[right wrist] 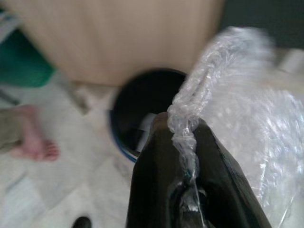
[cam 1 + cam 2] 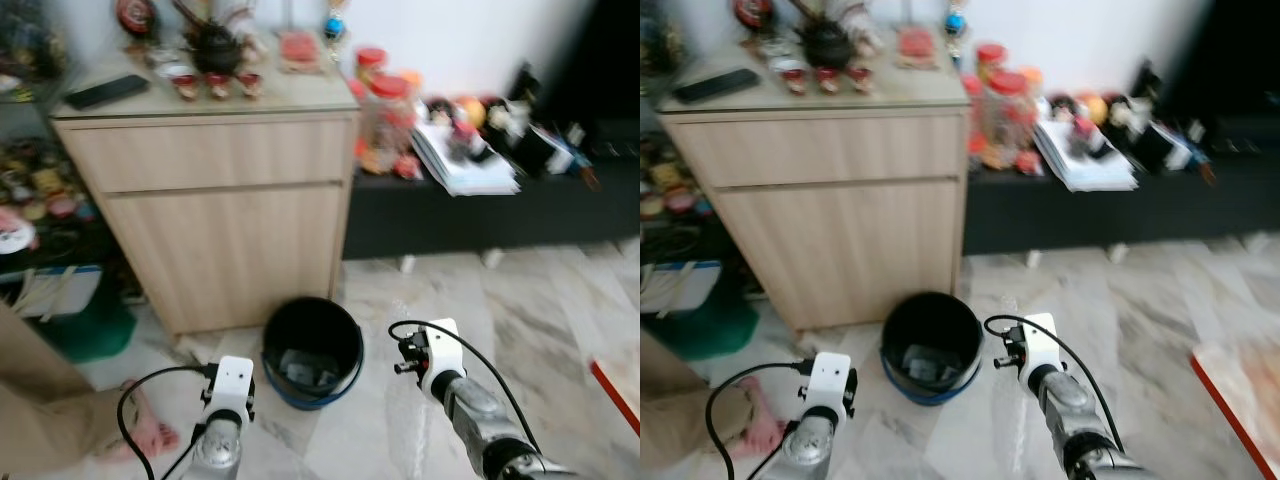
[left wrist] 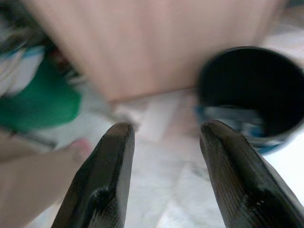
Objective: Picking trash to rubbish bin
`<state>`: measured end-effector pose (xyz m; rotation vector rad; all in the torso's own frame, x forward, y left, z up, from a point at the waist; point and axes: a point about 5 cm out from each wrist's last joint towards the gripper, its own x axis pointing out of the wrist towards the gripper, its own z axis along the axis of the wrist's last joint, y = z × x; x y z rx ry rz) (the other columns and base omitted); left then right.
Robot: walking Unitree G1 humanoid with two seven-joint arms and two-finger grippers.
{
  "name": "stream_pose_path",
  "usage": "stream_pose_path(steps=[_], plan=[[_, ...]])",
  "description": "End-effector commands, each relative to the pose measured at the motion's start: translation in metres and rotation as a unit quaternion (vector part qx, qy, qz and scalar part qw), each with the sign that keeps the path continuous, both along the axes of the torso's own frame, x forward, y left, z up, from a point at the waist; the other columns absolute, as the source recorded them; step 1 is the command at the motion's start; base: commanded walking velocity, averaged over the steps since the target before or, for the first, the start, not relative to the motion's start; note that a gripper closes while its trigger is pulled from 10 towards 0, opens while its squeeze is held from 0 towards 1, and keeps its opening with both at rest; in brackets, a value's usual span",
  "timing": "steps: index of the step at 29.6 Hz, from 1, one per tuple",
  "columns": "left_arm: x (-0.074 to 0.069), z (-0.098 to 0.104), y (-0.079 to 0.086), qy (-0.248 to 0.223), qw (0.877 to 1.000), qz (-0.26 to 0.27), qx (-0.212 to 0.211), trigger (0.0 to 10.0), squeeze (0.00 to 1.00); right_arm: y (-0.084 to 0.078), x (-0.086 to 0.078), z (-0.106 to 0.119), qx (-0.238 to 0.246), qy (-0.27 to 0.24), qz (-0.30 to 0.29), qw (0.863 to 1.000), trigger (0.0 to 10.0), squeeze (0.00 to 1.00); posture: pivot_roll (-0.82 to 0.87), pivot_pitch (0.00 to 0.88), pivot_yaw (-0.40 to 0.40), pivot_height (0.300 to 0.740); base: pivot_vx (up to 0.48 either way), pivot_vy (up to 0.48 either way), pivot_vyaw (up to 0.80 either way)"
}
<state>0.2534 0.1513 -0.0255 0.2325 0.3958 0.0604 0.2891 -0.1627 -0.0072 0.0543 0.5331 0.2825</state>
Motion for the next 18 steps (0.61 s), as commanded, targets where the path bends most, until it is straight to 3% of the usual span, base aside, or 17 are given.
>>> stream_pose_path(steps=[1,7,18], plan=[[-0.0028,-0.0027,0.0052,0.008,1.000,0.007,0.006,10.0,0.00,0.0093,0.0058,0.0057,0.001,-0.014,0.017,1.000,10.0,0.00,0.11,0.068,-0.077,0.740,0.349,0.000,0.80],[-0.0032,-0.0030,0.0054,0.009,1.000,0.010,0.005,10.0,0.00,0.0108,0.0067,0.0067,-0.002,-0.017,0.026,1.000,10.0,0.00,0.11,0.065,-0.084,0.740,0.348,0.000,0.80],[-0.0025,-0.0025,0.0044,0.008,1.000,0.010,0.004,10.0,0.00,0.0139,0.0085,0.0080,0.001,-0.014,0.033,0.999,10.0,0.00,0.10,0.060,-0.086,0.740,0.347,0.000,-0.07]])
